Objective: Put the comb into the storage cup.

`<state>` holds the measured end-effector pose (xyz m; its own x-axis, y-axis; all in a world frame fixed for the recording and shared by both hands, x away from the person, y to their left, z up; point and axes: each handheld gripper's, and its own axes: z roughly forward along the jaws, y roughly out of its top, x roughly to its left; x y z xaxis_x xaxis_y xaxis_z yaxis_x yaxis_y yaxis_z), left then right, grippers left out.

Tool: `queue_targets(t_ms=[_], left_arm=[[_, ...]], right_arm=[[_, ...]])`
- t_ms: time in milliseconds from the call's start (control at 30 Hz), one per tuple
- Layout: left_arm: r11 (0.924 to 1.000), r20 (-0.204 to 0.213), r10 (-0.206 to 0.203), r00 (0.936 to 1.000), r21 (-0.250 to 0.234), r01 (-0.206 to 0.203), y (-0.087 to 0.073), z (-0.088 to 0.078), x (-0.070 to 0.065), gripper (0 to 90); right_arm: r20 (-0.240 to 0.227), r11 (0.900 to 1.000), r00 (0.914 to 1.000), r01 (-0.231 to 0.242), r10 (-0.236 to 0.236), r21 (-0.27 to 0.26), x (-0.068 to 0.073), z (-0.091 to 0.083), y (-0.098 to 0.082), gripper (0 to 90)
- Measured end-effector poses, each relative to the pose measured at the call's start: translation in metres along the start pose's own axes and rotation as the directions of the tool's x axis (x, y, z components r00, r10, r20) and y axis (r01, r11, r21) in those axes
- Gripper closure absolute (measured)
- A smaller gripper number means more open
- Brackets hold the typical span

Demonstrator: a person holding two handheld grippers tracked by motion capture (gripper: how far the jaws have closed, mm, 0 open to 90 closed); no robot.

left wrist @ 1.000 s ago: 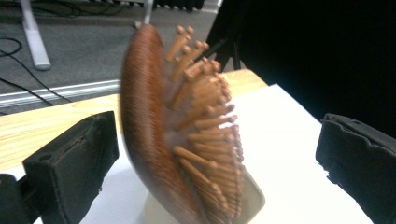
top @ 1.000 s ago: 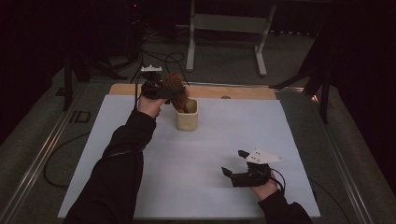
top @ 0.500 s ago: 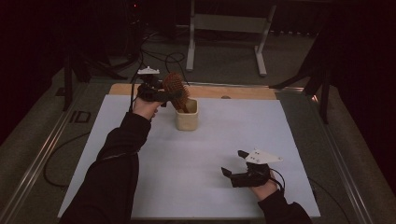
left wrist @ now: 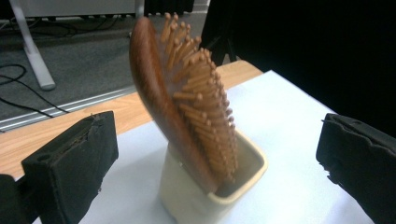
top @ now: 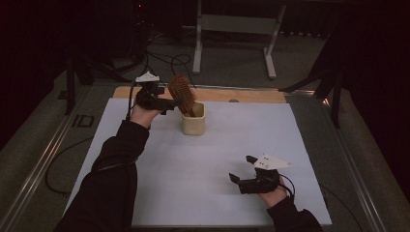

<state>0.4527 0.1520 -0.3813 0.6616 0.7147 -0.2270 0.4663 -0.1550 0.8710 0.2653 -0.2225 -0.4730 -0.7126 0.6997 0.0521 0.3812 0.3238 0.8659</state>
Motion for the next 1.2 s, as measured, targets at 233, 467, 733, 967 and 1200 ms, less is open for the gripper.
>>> queue_targets(t_ms=[233,467,733,967,1200], left_arm=[[0.9997,0.008,0.022,0.9997,0.006,-0.022,-0.008,-0.011,0.0,0.0],[0.9995,0.03,0.031,0.999,0.003,-0.031,-0.016,-0.022,-0.002,0.0],[0.9984,0.058,0.054,0.9968,0.013,-0.055,-0.031,-0.036,-0.006,0.0],[0.9971,0.064,0.074,0.9953,0.013,-0.075,-0.04,-0.046,-0.009,0.0],[0.9969,0.079,0.078,0.9938,0.008,-0.078,-0.055,-0.057,-0.012,0.0]], right_arm=[[0.002,1.0,1.0,0.004,-0.004,-0.003,0.0,0.0,0.0,9.6],[0.004,1.0,1.0,0.003,-0.003,-0.003,0.0,0.0,0.001,9.6],[0.001,1.0,1.0,0.006,-0.006,0.0,0.001,0.0,0.001,9.6],[0.001,1.0,1.0,0.005,-0.005,0.001,0.001,0.001,0.001,9.6],[-0.003,1.0,1.0,0.005,-0.005,0.001,0.001,0.002,0.001,9.6]])
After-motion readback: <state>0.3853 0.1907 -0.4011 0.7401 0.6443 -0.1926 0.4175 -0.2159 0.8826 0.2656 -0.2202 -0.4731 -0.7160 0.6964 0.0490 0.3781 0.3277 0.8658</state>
